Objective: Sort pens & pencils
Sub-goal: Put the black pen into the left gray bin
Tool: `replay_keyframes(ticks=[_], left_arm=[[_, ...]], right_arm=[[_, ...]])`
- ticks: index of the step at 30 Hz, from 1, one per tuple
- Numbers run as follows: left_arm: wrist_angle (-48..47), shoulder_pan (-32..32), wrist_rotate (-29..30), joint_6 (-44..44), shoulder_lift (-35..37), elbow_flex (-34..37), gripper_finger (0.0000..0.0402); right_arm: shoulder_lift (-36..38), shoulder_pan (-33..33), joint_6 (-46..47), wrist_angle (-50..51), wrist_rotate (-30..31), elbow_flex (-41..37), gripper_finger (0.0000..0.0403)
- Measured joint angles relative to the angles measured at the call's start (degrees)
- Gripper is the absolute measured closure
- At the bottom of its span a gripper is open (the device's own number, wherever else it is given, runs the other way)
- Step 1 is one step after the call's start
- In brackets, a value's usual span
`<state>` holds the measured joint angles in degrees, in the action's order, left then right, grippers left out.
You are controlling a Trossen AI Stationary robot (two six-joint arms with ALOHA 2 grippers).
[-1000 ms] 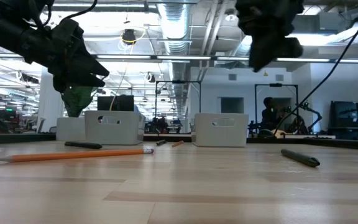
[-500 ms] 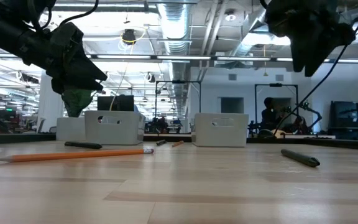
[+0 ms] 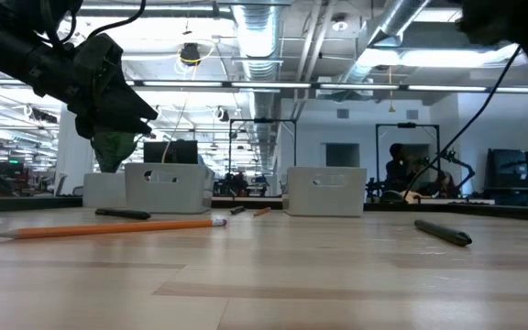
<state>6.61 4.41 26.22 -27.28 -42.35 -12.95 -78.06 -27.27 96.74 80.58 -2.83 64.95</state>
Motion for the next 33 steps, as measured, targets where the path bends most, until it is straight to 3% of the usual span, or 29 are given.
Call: replay_keyframes(ticks=[5,14,22,33], left_arm=[[0.0,0.0,0.0,-0.4,0.0,0.0,0.0195],[0.1,0.0,-0.3,-0.5,0.0,0.0,0.0195],[0.2,0.0,-0.3,-0.4,0.0,0.0,0.0195],[0.2,0.0,-0.4,-0.4,0.0,0.0,0.0195]], right_arm=[[0.0,-5.4,16.0,-2.1,-1.2,0.0,0.0211],[-4.4,-14.4,31.2,-5.2,-0.9,0.0,0.0212],[-14.1,-17.9,37.7,-8.4,-3.3,0.0,0.0214],[-23.7,-20.8,39.8,-12.0,-4.8,0.0,0.0216]])
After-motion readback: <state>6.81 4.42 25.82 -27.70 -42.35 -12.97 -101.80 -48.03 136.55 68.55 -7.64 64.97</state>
